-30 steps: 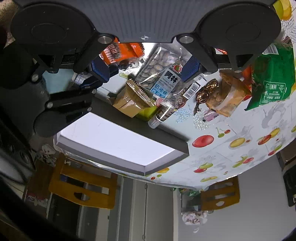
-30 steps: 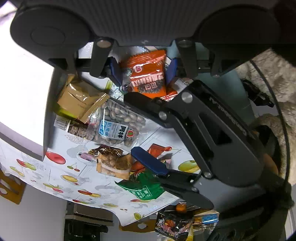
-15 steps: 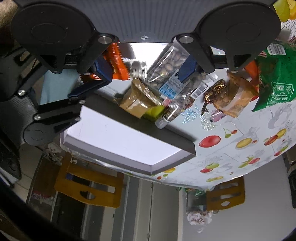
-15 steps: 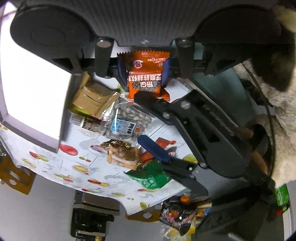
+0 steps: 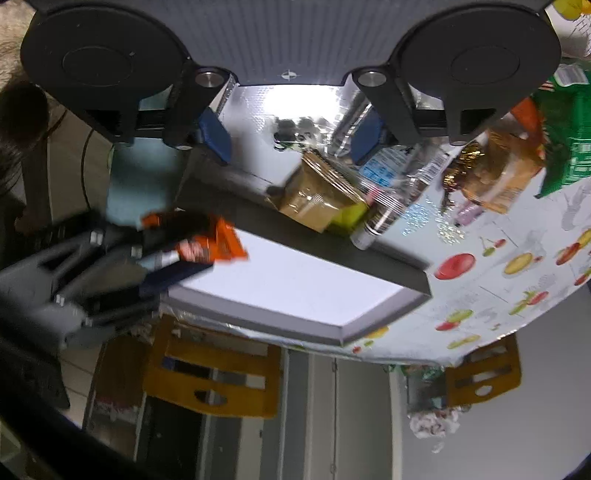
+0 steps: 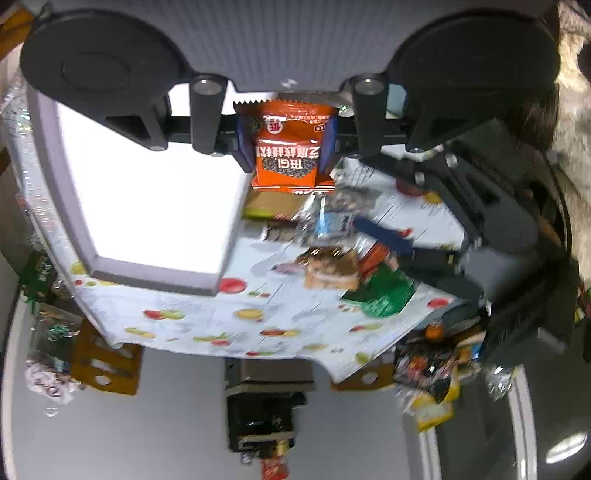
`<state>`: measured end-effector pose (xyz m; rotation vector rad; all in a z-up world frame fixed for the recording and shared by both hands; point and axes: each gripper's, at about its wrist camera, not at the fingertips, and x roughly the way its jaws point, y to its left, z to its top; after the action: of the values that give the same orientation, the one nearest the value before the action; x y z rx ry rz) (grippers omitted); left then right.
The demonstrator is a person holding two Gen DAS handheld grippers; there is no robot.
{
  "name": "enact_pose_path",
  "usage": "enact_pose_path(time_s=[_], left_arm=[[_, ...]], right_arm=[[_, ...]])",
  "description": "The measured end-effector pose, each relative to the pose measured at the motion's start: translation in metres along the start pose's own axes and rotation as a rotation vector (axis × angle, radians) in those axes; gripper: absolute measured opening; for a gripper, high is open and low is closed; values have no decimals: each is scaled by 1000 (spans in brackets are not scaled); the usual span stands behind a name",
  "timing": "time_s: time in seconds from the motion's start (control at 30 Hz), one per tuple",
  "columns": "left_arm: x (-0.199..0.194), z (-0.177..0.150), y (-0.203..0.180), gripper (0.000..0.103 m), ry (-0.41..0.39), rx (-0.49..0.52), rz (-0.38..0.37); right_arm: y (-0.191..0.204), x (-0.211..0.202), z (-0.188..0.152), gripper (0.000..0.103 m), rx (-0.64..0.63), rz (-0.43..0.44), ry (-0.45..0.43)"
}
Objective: Organize snacks
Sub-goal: 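Grasp the small clear candy packet with the left gripper while the right lifts the orange packet, then carry the candy packet and orange packet over the white tray with both grippers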
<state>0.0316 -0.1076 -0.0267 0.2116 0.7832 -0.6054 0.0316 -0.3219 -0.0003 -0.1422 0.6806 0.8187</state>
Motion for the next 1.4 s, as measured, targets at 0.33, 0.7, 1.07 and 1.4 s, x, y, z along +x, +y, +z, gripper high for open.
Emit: enact_pose_path(time_s=[0.33, 0.7, 1.07, 1.4], left_arm=[[25, -2, -6, 53, 42, 27, 50], [27, -8, -11, 34, 68, 38, 32], [8, -7, -19, 33, 30, 110, 90], [-16, 23, -9, 33, -58, 108, 129]], right_arm=[[-3, -9, -3, 37, 13, -22, -15], [-3, -6, -4, 37, 16, -14, -12], [-5, -7, -5, 37, 24, -13, -27], [-12, -17, -4, 37, 44, -44, -65]])
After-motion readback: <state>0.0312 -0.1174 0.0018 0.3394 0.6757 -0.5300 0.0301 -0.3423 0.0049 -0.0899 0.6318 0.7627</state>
